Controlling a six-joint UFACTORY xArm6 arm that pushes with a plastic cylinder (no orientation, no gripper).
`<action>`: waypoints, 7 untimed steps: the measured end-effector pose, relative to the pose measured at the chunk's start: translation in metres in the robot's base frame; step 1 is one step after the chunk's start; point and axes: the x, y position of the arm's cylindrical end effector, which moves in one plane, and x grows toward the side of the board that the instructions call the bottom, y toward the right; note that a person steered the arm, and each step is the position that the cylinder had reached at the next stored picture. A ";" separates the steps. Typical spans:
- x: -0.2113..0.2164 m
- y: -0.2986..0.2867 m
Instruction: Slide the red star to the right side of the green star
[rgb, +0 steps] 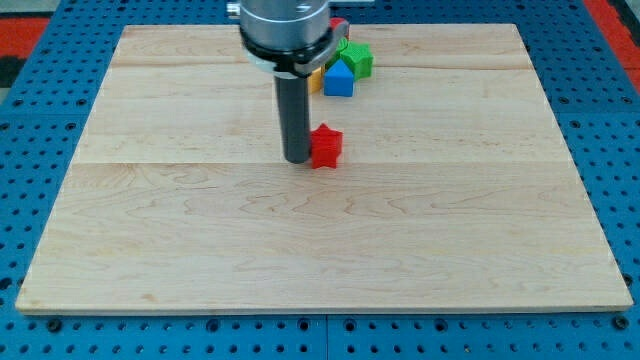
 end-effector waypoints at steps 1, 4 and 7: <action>0.000 0.036; -0.026 0.086; -0.037 0.138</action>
